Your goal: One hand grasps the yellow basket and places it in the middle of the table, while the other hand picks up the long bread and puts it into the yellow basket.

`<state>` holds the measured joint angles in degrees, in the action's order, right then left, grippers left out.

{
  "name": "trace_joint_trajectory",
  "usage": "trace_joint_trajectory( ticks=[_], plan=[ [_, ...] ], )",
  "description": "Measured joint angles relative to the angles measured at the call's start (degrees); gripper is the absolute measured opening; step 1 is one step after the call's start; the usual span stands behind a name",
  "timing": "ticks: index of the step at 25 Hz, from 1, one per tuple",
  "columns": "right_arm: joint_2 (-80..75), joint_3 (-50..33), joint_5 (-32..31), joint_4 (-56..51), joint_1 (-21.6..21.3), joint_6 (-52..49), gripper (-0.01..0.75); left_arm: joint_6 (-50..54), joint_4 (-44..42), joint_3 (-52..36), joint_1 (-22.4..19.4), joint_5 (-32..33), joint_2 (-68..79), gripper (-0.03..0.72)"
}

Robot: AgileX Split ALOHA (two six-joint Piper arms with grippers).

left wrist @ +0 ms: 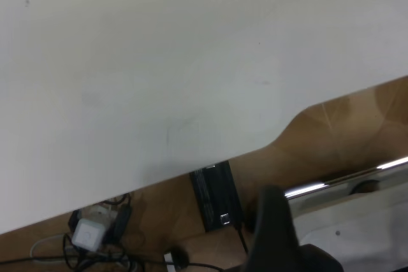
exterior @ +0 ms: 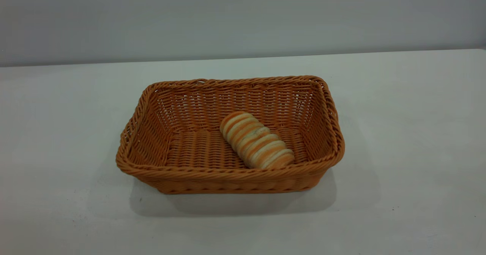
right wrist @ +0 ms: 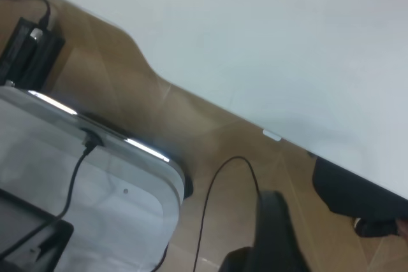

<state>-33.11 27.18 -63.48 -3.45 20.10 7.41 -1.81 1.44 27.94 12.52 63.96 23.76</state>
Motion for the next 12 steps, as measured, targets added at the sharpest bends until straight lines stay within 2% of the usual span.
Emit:
trace_joint_trajectory(
  ticks=[12],
  plan=[
    [1.10, -0.14, 0.07, 0.00, -0.34, -0.05, 0.571, 0.00, 0.05, 0.00, 0.00, -0.12, -0.42, 0.584]
  ],
)
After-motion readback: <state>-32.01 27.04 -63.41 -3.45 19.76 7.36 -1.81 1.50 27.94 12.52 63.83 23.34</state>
